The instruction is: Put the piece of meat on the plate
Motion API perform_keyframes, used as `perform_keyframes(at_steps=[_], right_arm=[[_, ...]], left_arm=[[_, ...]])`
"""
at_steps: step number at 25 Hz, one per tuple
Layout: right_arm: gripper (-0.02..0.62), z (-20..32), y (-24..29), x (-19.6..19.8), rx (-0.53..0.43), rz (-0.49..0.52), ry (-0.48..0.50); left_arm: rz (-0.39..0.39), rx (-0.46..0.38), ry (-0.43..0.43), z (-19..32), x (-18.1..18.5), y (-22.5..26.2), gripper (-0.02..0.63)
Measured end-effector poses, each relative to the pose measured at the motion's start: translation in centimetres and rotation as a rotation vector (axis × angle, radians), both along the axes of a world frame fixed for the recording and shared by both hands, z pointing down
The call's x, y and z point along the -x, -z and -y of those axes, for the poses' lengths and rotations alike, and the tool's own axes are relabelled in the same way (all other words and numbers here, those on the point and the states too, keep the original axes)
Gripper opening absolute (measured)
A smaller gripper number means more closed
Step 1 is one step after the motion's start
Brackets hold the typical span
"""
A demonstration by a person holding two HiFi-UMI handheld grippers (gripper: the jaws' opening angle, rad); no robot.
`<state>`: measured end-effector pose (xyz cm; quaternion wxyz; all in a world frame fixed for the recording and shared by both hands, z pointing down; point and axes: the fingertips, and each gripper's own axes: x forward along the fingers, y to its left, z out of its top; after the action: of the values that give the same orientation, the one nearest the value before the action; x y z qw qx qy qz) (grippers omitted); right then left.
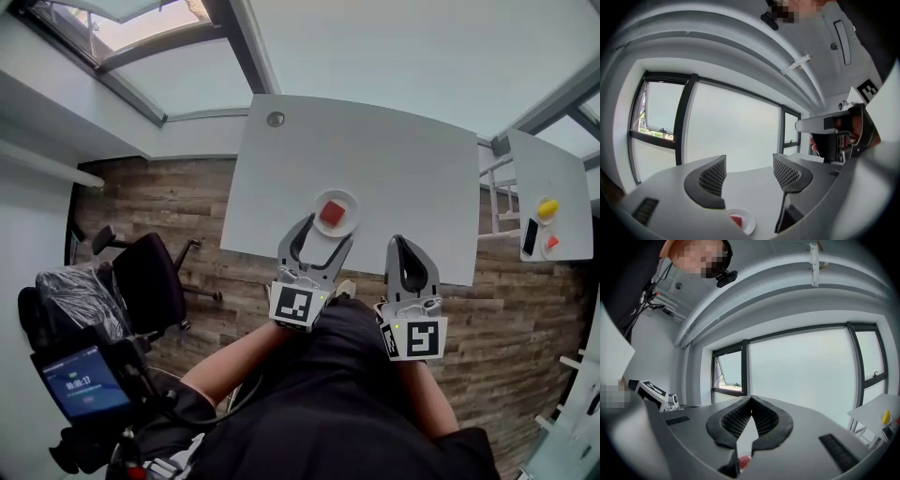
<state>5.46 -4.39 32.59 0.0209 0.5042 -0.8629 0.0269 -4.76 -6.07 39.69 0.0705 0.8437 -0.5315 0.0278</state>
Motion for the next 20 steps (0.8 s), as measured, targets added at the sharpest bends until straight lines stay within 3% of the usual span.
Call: perform_keyframes(at_steps=[6, 13, 20], right_arm=[[0.005, 0.2, 0.2, 0.3, -0.008, 0.002, 0.007], [0.005, 0.6, 0.5, 0.6, -0.021, 0.008, 0.017], [0.005, 0.9, 0.4, 1.6, -0.028, 0.012, 0.041]], left_arm=[[-0.019, -0.079, -0.013, -1.2, -0.4, 2.1, 0.319], [-0.030, -0.114, -0.021, -1.4, -0.5, 4.1, 0.319], [0.013, -0.122, 0.015, -1.4, 0.5, 4.4, 0.202]])
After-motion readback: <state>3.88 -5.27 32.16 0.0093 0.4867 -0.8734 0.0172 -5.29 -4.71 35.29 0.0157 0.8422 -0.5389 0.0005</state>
